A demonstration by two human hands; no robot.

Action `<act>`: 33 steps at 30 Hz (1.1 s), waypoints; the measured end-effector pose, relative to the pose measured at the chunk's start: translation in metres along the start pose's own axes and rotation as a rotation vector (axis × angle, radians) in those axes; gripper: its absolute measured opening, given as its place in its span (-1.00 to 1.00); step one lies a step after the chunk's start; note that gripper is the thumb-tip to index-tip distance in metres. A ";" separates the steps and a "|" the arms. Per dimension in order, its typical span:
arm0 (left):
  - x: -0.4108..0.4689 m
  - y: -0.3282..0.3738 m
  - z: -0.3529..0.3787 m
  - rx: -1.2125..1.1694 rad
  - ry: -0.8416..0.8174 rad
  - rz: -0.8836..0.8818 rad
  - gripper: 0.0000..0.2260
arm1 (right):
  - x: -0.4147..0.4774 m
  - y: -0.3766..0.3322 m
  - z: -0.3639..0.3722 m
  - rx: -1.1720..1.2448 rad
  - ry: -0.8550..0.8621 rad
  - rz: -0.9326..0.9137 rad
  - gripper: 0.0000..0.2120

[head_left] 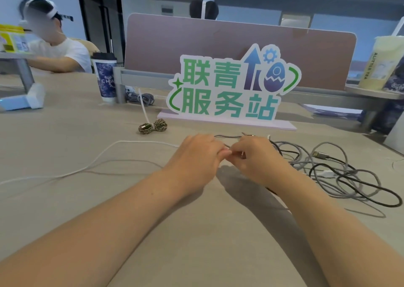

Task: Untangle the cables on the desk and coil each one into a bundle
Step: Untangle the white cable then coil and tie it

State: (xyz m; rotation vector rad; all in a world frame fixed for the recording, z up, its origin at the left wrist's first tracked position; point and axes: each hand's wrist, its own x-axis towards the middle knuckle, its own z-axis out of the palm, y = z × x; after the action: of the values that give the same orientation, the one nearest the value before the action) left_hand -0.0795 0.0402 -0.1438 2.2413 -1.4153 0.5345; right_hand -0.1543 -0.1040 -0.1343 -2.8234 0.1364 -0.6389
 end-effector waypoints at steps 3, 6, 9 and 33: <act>0.003 -0.016 -0.014 -0.081 0.279 -0.076 -0.67 | 0.001 0.009 -0.006 -0.018 -0.025 0.176 -0.84; 0.001 -0.055 -0.039 -0.076 0.518 -0.342 -0.73 | -0.003 0.030 -0.015 -0.116 -0.052 0.320 -0.81; -0.006 -0.092 -0.050 0.135 0.421 -0.600 -0.71 | -0.007 0.041 -0.020 -0.139 -0.103 0.376 -0.73; -0.010 -0.096 -0.060 -0.101 0.522 -0.648 -0.76 | -0.006 0.053 -0.010 -0.071 -0.064 0.476 -0.77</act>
State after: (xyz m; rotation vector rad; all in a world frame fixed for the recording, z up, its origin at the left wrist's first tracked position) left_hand -0.0016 0.1172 -0.1138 2.0984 -0.4163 0.7198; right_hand -0.1661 -0.1568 -0.1419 -2.7168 0.8024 -0.4389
